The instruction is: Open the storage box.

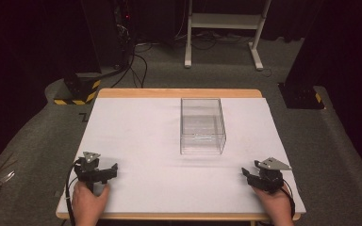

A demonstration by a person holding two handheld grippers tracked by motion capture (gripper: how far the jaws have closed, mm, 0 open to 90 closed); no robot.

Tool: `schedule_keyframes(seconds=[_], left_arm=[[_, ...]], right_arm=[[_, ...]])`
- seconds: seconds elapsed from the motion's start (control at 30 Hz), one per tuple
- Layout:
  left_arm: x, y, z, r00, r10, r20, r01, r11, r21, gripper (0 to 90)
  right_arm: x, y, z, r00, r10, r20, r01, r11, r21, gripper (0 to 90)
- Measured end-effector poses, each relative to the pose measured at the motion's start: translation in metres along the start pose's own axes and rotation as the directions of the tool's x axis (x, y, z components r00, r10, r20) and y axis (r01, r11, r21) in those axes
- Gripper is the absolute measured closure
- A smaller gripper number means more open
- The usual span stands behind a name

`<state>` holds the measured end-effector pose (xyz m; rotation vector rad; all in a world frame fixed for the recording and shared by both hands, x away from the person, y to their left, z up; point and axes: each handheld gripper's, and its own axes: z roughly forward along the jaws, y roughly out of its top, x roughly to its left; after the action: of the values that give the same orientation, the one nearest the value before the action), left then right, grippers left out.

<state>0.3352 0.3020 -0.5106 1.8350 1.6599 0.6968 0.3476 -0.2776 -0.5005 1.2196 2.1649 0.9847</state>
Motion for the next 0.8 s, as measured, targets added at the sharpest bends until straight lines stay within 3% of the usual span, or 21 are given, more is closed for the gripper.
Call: schedule_keyframes(seconds=[0.43,0.77,0.8], left_arm=[[-0.0001,-0.0001,0.0,1.0,0.0,0.0,0.0,1.0,-0.001,0.3],[0.0,0.0,-0.0001,1.0,0.0,0.0,0.0,1.0,-0.001,0.3],[0.0,0.0,0.0,1.0,0.0,0.0,0.0,1.0,-0.001,0.3]], right_arm=[[-0.0001,-0.0006,-0.0013,0.9999,-0.012,-0.005,0.012,0.9998,-0.016,38.3],[-0.0006,-0.0019,-0.0052,1.0,0.009,0.002,-0.009,0.9988,-0.048,41.5],[0.0005,-0.0017,-0.0058,1.0,-0.008,0.005,0.009,0.9984,-0.055,41.4]])
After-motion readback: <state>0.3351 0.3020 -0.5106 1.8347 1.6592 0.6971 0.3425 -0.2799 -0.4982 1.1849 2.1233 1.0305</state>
